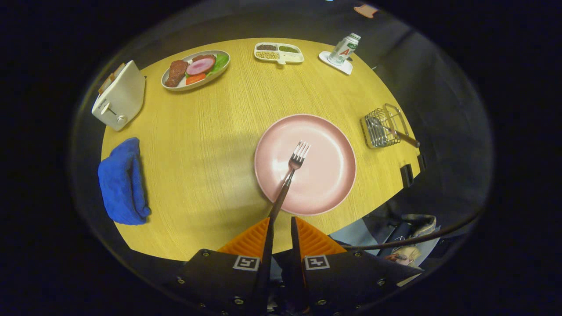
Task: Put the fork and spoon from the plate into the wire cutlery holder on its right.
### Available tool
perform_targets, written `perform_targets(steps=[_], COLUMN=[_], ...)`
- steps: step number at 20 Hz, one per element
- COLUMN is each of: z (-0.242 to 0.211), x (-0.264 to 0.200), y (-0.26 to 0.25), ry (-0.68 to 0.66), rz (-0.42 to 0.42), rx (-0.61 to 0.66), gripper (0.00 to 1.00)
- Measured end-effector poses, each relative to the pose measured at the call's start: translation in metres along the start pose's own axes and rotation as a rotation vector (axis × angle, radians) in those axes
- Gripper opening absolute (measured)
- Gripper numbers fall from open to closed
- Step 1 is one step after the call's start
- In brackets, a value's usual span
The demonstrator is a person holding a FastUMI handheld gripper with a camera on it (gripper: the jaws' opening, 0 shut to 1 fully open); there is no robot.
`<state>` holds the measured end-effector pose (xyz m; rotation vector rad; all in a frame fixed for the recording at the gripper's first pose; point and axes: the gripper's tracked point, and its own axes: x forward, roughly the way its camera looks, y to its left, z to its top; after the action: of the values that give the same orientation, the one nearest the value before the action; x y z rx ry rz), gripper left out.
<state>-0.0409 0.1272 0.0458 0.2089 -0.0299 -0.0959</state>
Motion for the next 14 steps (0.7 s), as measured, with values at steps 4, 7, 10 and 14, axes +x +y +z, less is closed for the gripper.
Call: perform_targets(steps=[4,7,10,14], z=[-0.006,-0.008,-0.013,-0.016], x=[0.011,0.022,0.032,0.045], y=[0.005,0.010,0.012,0.013], ry=[0.031,0.055,0.085,0.111], rz=[-0.001,0.003,0.012,0.023], rx=[0.068,0.121,0.131,0.129], gripper=[0.23,0.23,0.23,0.23])
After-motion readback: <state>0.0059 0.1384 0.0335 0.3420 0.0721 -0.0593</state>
